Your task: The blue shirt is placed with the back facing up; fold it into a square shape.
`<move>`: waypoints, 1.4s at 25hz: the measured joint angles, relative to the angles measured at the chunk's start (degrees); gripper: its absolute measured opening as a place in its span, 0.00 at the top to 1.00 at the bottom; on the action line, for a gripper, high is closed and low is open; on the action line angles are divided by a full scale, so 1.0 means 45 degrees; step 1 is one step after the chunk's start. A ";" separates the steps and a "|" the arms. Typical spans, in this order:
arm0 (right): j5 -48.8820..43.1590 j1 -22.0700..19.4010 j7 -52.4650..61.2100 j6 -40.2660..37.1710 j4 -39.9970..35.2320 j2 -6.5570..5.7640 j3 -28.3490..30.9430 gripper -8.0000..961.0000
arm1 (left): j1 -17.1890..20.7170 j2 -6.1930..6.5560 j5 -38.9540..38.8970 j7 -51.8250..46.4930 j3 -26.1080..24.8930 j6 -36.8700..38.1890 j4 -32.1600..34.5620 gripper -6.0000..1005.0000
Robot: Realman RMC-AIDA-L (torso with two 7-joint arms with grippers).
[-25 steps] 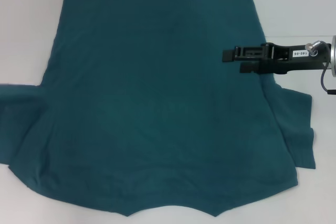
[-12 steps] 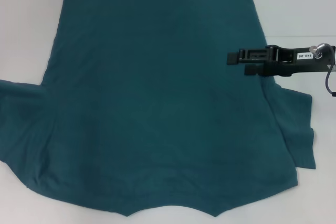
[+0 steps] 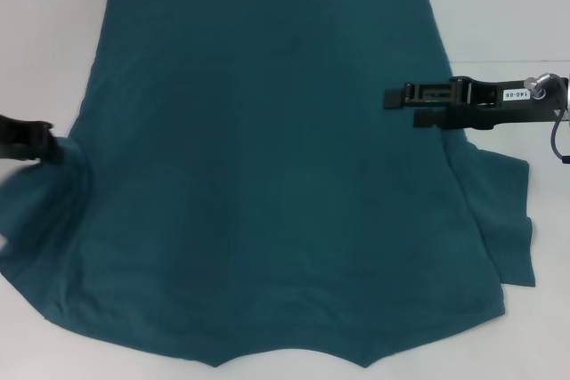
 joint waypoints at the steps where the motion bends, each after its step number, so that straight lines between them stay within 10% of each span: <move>1: -0.0002 0.0018 0.0000 0.0008 -0.0001 0.0006 -0.0013 0.02 | -0.0147 -0.0001 -0.0003 -0.0378 0.0158 0.0084 -0.0065 0.98; 23: -0.0081 -0.0028 -0.0092 0.0146 -0.0005 -0.0014 -0.0077 0.02 | -0.1510 -0.0101 -0.1078 -0.1884 0.0153 -0.1689 -0.3059 0.97; 35: -0.0216 -0.0049 -0.0126 0.0285 -0.0005 -0.0033 -0.0071 0.02 | -0.0760 -0.0130 -0.4827 0.3376 0.0130 -0.0325 -0.2670 0.78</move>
